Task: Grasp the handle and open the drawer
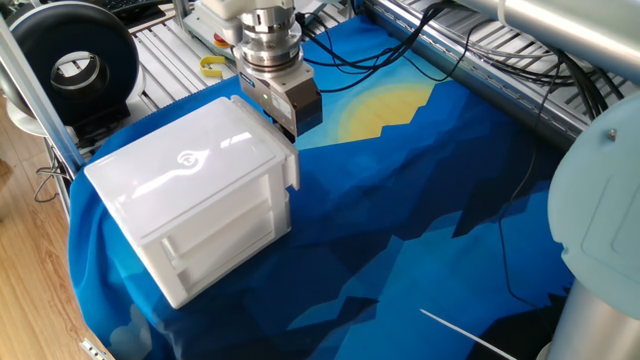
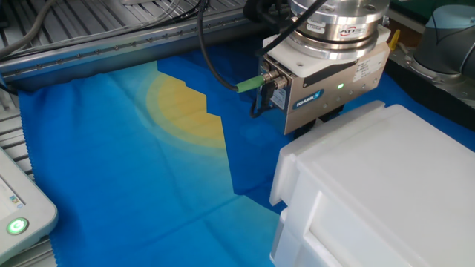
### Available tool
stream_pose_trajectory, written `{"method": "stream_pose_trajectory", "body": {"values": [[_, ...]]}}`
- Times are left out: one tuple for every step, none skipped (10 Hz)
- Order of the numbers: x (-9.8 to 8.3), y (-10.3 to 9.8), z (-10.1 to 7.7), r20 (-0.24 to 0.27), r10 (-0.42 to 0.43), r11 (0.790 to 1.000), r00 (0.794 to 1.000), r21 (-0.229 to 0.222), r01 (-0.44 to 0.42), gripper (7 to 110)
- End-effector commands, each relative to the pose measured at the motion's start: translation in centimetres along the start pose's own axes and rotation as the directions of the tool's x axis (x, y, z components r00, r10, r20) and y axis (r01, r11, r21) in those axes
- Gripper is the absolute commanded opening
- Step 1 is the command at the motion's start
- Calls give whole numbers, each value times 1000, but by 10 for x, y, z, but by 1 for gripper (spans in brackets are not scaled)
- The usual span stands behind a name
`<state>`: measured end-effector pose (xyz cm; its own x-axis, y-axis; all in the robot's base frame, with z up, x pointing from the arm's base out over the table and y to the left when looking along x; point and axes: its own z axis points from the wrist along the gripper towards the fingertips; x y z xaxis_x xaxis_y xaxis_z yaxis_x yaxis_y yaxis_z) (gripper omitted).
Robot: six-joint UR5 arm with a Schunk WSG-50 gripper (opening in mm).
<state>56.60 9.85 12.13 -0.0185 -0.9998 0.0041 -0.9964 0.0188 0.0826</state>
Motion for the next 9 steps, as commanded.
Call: {"method": "stream_pose_trajectory", "body": {"values": [[1,-1,-1,11,1,1000,1000,-4,-1,7],[2,-1,-2,10,0,1000,1000,-6,0,7],[3,-1,-2,10,0,1000,1000,-7,0,7],[4,-2,-2,10,0,1000,1000,-7,0,7],[5,-2,-2,13,0,1000,1000,-7,1,7],[6,-3,-1,16,-4,1000,1000,-7,4,7],[7,-3,0,16,-4,1000,1000,-7,4,7],[9,-4,1,16,-4,1000,1000,-7,4,7],[12,-4,2,10,-6,1000,1000,-7,6,7]]}}
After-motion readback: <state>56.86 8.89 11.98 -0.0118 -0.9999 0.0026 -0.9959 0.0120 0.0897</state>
